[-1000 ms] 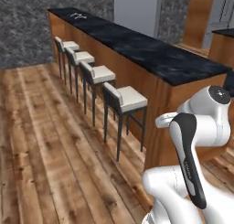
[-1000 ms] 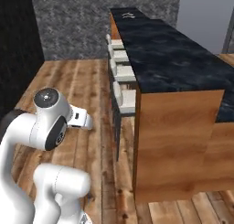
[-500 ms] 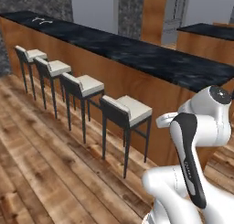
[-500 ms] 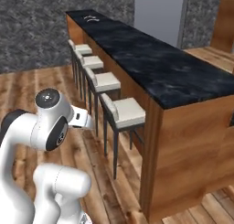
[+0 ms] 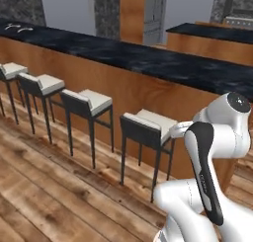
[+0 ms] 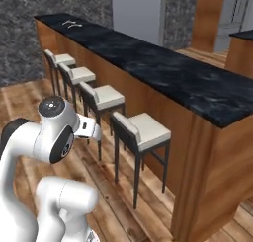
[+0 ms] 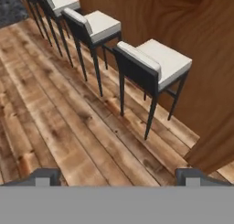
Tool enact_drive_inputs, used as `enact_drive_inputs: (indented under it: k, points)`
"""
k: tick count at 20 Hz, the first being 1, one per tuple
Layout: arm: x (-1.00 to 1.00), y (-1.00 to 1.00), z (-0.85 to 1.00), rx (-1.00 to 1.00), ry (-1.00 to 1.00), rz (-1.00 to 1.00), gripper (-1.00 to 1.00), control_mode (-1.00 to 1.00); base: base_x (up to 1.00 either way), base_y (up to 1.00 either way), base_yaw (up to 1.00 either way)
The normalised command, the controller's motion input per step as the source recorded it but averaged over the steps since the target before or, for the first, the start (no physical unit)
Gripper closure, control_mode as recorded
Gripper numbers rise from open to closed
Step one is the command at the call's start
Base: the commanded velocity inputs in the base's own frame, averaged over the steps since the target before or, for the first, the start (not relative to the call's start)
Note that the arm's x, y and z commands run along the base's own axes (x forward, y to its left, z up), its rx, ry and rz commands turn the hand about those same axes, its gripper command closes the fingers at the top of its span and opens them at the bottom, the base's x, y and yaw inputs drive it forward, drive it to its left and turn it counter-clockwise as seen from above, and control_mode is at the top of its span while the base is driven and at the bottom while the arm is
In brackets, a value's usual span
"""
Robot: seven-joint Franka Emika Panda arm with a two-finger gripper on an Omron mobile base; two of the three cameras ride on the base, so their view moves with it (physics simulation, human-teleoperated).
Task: Pick up the metallic utensils from the counter and place them in the open drawer. Make sure not to pick up any wooden utensils.
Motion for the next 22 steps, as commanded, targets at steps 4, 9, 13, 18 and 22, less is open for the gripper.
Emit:
enact_drive_inputs:
  k: [4, 9, 13, 18, 22]
  points:
    - [0.0, 0.0, 0.0, 0.0, 0.0, 0.0, -1.0, 1.0, 0.52, 1.0, -0.39]
    - [0.0, 0.0, 0.0, 0.0, 0.0, 0.0, -1.0, 1.0, 0.63, 1.0, -0.4]
    - [0.0, 0.0, 0.0, 0.0, 0.0, 0.0, -1.0, 1.0, 0.5, 1.0, -0.38]
    - [0.0, 0.0, 0.0, 0.0, 0.0, 0.0, -1.0, 1.0, 0.41, 1.0, -0.36]
    - [0.0, 0.0, 0.0, 0.0, 0.0, 0.0, -1.0, 1.0, 0.29, 1.0, -0.35]
